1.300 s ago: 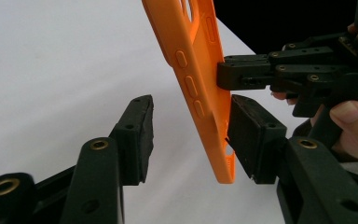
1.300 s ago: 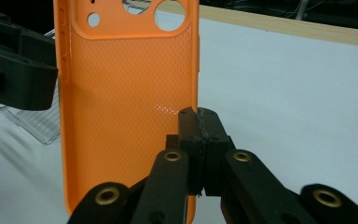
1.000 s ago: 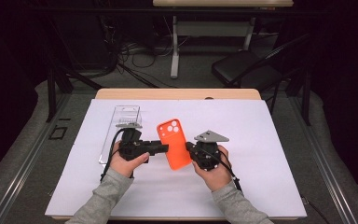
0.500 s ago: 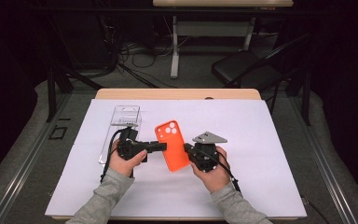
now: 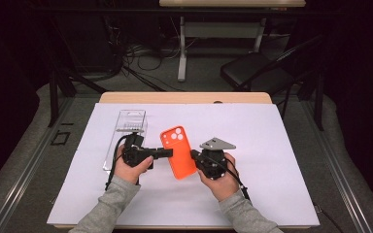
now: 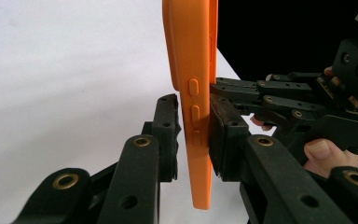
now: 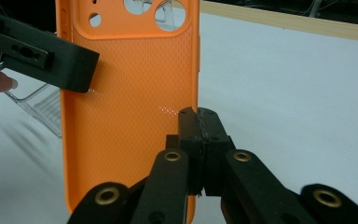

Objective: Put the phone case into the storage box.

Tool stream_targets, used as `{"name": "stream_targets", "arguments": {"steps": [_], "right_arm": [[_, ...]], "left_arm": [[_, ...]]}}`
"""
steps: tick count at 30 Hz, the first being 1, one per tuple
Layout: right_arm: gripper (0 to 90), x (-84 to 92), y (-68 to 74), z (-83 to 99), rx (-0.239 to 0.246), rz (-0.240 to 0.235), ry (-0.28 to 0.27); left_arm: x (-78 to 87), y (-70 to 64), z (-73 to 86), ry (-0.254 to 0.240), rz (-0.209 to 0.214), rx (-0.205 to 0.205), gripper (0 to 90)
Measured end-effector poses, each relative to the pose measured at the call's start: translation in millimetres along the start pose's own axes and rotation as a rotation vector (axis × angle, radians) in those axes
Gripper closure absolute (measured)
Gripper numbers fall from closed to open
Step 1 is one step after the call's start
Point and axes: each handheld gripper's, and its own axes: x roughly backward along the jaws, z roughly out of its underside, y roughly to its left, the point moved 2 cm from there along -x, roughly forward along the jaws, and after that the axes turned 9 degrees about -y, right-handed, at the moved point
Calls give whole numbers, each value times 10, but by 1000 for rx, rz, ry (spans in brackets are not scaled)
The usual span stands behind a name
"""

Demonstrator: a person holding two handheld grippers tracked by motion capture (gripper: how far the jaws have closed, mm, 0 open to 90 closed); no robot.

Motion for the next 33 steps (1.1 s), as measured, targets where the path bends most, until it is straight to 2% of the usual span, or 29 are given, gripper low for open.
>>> {"name": "stream_targets", "arguments": {"steps": [18, 21, 23, 33], "right_arm": [[895, -12, 9, 15, 1, -4, 6], [895, -13, 8, 15, 0, -4, 6], [894, -14, 9, 15, -2, -5, 7], [894, -14, 9, 17, -1, -5, 7]], "left_arm": [[-5, 4, 12, 1, -6, 14, 788], [-6, 5, 13, -1, -4, 19, 794], [-4, 4, 13, -4, 2, 39, 799], [-4, 12, 16, -8, 2, 47, 804]]}}
